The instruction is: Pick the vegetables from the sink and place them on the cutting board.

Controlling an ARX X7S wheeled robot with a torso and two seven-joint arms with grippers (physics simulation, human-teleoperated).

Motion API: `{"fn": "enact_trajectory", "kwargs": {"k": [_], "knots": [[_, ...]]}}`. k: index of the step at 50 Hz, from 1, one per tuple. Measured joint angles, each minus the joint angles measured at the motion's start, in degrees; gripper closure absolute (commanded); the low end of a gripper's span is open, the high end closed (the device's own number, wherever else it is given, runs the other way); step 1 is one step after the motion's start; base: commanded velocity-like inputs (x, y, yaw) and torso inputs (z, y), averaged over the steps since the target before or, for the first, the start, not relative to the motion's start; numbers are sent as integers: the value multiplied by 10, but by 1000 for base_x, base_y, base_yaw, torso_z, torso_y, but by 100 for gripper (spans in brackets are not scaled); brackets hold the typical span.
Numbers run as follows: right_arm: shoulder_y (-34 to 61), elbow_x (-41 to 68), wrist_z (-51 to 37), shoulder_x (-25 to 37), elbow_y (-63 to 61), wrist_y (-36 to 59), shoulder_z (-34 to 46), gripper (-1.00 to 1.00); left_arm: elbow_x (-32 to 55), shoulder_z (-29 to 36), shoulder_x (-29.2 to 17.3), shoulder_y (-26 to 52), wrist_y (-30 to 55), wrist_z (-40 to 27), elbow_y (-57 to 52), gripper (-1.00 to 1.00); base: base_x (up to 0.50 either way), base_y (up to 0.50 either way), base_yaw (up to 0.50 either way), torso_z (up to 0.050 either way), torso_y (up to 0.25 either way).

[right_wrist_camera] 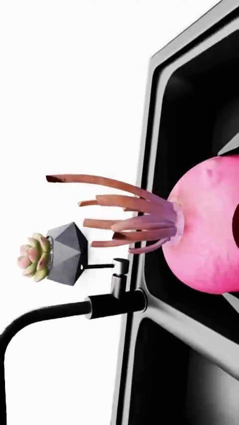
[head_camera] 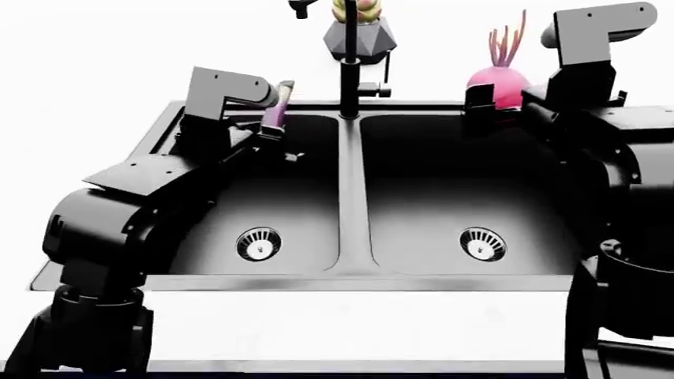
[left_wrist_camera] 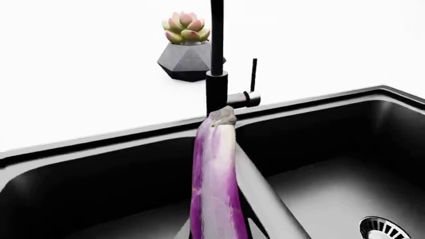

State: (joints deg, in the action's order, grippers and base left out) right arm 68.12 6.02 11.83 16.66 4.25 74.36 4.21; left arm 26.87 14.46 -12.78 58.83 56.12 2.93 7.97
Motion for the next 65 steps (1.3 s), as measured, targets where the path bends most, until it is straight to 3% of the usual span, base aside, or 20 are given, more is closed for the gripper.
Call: {"fn": "enact_trajectory", "kwargs": {"k": [16,30,41,65], "knots": [[-162,13,-31,-39,-256,-28,-58,100,-35,-41,-23,-164,-154,-61,-214,100,-500,87,0,0,0],[-325,18,-49,-78,-360,-166,-91,100,-73,-59,-10,-252,-285,-93,-260,100,-429,63,0,0,0],[-377,-2,-78,-92,-372,-241,-69,100,-77,-73,-20,-279,-289,-117,-314,100,-35,-339,0,0,0],[-414,5,-97,-91,-405,-284,-64,100,-74,-60,-29,-300,-278,-134,-362,100,140,-500,0,0,0]]}}
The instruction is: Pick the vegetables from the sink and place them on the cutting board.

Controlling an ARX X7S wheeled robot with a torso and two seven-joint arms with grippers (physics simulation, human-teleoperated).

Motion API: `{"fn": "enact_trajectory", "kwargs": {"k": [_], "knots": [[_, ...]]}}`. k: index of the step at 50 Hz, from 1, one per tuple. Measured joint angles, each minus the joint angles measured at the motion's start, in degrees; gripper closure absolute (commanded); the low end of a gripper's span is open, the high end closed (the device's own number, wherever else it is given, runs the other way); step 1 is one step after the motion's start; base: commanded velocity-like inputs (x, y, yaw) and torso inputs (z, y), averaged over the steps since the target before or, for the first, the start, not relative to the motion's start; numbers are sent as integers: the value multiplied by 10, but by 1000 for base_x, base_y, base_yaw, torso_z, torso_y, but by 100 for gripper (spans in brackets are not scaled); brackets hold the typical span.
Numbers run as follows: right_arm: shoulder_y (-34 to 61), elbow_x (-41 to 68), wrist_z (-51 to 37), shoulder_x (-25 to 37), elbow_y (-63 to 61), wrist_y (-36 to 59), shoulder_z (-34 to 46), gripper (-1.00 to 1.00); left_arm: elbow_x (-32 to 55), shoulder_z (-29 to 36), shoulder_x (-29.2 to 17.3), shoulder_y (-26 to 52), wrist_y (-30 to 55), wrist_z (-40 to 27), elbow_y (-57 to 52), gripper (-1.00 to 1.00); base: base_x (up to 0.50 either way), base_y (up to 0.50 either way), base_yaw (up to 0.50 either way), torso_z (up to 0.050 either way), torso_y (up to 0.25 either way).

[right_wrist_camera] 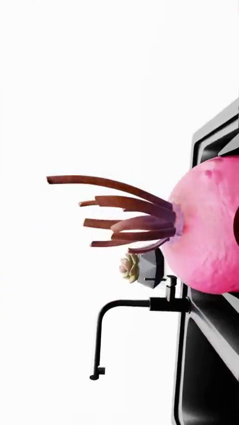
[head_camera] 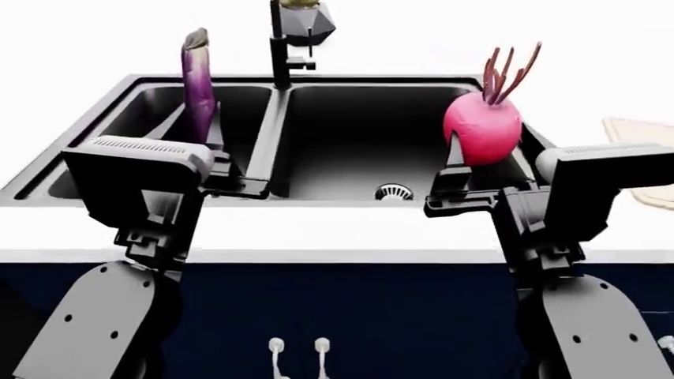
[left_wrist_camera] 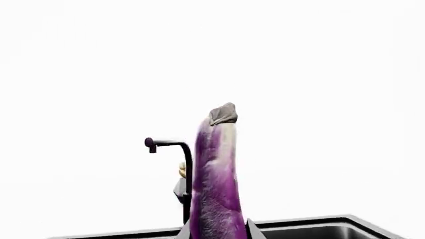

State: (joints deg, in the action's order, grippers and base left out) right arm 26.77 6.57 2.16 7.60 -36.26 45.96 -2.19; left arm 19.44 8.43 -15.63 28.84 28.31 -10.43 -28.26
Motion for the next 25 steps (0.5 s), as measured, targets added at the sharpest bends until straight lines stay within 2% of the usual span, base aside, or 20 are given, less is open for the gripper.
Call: {"fn": "enact_trajectory", "kwargs": {"k": [25], "knots": [[-7,10,-15,9,-31,2,4,100,9,9,-4,-3,3,-5,-12,100,144,-500,0,0,1]]}}
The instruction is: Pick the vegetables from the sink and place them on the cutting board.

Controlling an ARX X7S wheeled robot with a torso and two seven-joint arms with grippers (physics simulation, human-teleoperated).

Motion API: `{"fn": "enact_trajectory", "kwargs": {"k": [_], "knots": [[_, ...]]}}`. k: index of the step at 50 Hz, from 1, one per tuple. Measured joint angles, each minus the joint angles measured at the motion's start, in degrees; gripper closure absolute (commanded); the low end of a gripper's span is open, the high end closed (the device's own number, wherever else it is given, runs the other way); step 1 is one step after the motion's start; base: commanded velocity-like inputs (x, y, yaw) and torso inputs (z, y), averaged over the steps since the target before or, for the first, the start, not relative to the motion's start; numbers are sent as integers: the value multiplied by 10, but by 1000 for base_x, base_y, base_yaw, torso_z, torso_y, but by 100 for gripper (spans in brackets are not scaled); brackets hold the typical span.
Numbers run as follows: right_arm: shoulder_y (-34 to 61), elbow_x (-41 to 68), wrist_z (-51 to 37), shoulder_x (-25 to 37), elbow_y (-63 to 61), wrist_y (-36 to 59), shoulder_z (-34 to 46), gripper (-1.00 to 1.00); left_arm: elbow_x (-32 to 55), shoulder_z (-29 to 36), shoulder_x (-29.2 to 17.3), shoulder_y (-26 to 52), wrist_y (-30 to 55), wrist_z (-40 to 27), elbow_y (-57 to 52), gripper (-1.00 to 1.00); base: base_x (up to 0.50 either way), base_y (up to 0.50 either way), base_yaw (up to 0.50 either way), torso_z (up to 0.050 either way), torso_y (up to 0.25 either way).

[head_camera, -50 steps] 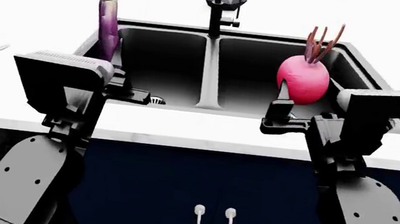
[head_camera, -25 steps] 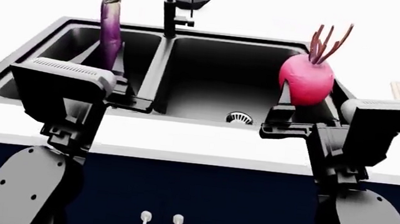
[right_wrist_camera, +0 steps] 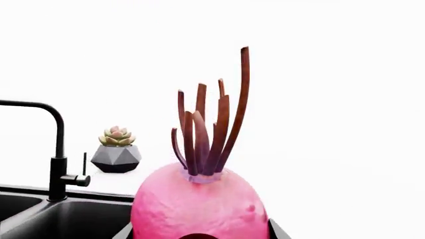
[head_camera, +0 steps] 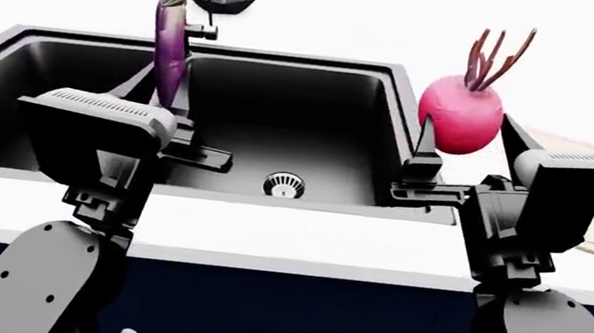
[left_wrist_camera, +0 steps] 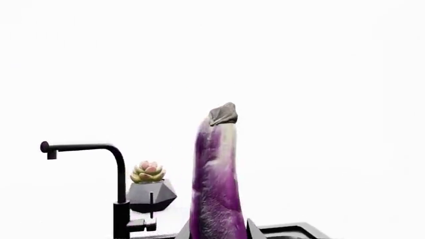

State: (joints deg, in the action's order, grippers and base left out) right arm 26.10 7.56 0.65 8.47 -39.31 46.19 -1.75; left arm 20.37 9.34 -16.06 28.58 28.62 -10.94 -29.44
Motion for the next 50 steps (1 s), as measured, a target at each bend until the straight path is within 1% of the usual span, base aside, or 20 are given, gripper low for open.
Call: {"fn": "enact_trajectory", "kwargs": {"k": [40,50], "knots": [[0,28,-17,7,-21,12,-8,100,16,8,-5,-1,0,-7,-8,100,16,-500,0,0,0],[-2,31,-20,11,-22,7,-7,100,20,9,-7,-1,0,-10,-9,100,155,-500,0,0,1]]}}
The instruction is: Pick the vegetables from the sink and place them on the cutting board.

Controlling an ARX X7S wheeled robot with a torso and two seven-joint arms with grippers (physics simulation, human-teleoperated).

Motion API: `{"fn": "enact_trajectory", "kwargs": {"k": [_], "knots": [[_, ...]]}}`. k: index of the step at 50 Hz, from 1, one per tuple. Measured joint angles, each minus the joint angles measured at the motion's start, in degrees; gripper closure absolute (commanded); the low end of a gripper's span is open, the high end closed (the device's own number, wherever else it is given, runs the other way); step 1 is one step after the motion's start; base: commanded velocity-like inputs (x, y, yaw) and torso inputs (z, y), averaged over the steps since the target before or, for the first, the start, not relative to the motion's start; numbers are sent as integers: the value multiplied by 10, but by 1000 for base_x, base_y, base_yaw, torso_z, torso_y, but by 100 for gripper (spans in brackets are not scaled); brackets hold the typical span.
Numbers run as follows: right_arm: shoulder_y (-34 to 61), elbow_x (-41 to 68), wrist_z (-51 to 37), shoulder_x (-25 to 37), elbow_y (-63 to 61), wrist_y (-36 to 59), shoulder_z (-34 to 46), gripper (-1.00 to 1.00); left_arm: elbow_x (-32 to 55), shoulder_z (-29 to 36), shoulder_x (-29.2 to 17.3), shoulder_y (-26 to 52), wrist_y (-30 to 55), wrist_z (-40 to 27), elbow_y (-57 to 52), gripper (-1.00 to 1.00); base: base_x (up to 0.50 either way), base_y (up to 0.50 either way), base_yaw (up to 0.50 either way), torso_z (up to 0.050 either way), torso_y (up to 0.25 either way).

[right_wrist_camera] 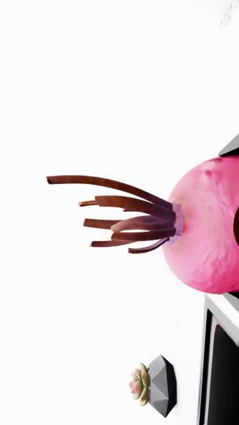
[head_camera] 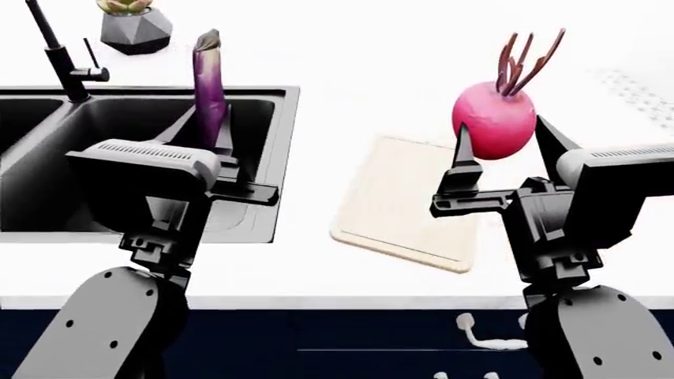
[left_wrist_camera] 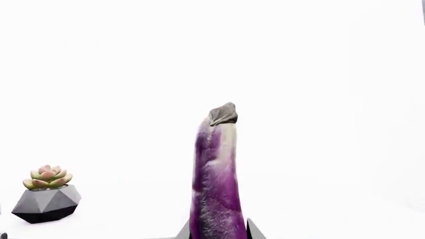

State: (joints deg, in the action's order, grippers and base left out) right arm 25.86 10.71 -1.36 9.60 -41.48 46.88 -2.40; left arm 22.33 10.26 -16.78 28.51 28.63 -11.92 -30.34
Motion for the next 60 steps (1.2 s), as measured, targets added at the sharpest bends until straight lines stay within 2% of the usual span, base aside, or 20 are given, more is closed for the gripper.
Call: {"fn": "enact_trajectory", "kwargs": {"k": [14,19,26,37,48,60], "knots": [[-5,2,-3,8,1,-10,4,100,8,-2,-2,0,0,-4,-3,100,386,-424,0,0,1],[-7,1,-5,11,1,-13,6,100,13,-3,-3,1,2,-5,-6,100,495,-170,0,0,0],[-1,2,-11,12,2,2,11,100,27,-4,-7,6,29,-12,-17,100,0,0,0,0,2],[10,0,-28,13,-6,38,20,100,154,-25,-4,53,187,-34,-40,100,0,0,0,1,0],[16,14,-36,8,-20,71,1,100,300,-35,27,127,364,-66,9,100,0,0,0,0,1],[17,28,-40,5,-27,88,-14,100,350,-15,43,161,435,-78,68,100,0,0,0,0,0]]}}
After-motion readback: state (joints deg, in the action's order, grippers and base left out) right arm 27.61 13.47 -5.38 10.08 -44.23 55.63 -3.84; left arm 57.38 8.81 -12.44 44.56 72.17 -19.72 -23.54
